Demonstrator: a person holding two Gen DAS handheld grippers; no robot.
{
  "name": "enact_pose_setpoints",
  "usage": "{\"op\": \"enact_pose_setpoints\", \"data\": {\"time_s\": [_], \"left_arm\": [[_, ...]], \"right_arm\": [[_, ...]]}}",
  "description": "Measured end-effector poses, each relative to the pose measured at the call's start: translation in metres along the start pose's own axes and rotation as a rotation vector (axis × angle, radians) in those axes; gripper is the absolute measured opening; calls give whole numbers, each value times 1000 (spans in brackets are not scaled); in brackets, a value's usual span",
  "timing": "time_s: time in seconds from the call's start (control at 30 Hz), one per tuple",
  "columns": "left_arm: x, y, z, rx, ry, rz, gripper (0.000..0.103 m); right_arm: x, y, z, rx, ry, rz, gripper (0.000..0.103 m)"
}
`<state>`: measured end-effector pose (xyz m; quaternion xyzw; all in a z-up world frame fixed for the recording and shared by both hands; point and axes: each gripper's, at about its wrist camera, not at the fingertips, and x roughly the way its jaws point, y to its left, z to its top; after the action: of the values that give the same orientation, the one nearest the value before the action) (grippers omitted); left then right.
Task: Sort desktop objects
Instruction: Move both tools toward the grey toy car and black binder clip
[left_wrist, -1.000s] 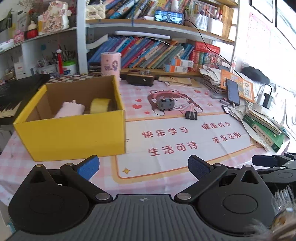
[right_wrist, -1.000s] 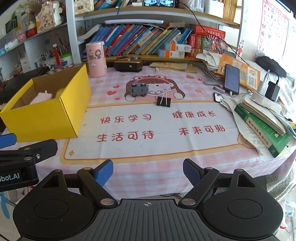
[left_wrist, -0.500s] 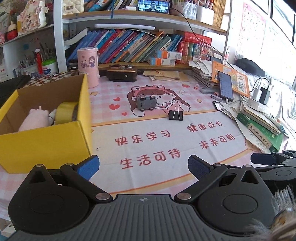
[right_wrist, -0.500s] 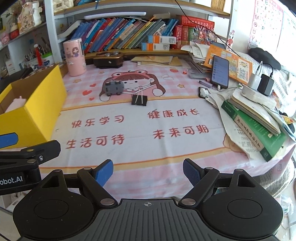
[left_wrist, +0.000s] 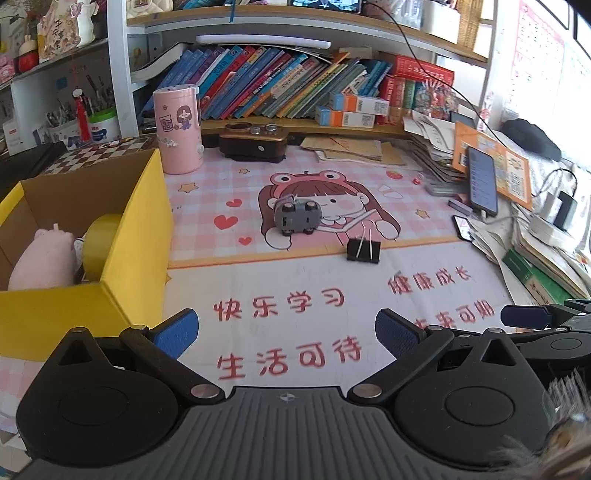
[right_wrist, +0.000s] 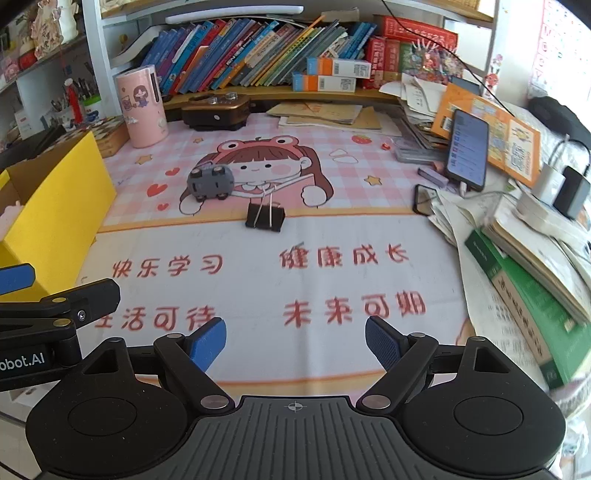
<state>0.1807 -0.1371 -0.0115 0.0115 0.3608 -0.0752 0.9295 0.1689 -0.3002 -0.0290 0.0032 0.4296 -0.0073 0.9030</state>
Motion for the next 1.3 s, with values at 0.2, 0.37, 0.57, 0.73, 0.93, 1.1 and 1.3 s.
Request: {"op": "enact_pose_setpoints", "data": {"time_s": [0.2, 0.37, 0.57, 0.73, 0.93, 1.1, 1.3], "left_arm": [[13, -8, 11, -23, 10, 44, 103], [24, -14, 20, -35, 18, 78, 103], [36, -15, 31, -42, 26, 111, 103], [41, -14, 39, -39, 14, 151, 103], [42, -6, 45, -60, -3, 207, 103], [42, 3, 46, -69, 8, 250, 103], [39, 5, 49, -43, 8, 285, 103]], "right_arm": [[16, -9, 17, -29, 7, 41, 85], [30, -15, 29, -46, 17, 73, 85], [48, -19, 43, -55, 34, 115, 85], [67, -13, 50, -83, 62, 153, 85], [94, -5, 60, -111, 8, 166, 83], [125, 5, 66, -94, -21, 153, 70], [138, 20, 66, -67, -48, 131, 61]]}}
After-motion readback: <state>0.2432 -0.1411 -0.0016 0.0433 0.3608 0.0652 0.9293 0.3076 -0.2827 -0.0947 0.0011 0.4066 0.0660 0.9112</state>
